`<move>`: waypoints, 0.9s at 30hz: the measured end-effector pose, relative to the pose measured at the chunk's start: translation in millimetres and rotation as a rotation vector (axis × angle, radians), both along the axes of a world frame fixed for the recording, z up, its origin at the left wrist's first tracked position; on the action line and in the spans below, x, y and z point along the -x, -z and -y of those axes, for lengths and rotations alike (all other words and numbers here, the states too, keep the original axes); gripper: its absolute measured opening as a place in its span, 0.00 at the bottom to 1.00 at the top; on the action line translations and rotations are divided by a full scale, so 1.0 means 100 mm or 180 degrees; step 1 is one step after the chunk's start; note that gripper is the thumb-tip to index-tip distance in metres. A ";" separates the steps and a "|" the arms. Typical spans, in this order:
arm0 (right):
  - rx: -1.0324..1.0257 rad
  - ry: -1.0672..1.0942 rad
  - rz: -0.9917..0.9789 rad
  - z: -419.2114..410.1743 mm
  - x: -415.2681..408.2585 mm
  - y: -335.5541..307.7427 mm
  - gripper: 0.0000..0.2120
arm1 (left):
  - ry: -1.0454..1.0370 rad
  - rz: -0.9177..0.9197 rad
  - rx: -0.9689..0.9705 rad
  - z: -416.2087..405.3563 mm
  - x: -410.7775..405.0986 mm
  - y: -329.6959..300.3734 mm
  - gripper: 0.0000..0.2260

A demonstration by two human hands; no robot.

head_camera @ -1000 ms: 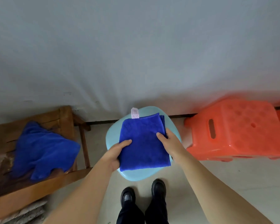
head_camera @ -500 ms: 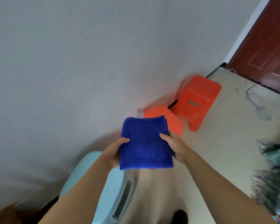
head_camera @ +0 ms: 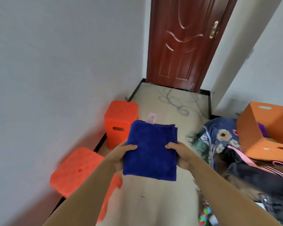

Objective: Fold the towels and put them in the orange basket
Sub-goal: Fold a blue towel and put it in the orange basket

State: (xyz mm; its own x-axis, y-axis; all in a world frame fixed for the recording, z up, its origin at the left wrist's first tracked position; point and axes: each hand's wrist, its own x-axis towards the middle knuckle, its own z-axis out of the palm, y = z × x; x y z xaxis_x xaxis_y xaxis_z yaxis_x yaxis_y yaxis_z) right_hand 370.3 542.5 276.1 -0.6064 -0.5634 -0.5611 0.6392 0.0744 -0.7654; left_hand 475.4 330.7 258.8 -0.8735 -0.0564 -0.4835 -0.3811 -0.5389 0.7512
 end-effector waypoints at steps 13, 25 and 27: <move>0.0125 0.1383 0.0046 -0.93 2.05 0.25 0.17 | 0.1301 -0.0125 0.0218 -0.70 2.90 0.12 0.19; 0.0337 0.2918 -0.0078 -1.65 3.84 0.27 0.16 | 0.2746 -0.0092 0.0626 -1.64 5.72 -0.21 0.15; 0.0322 0.3084 -0.0146 -1.91 4.01 0.29 0.16 | 0.2894 -0.0092 0.0695 -1.96 6.03 -0.19 0.15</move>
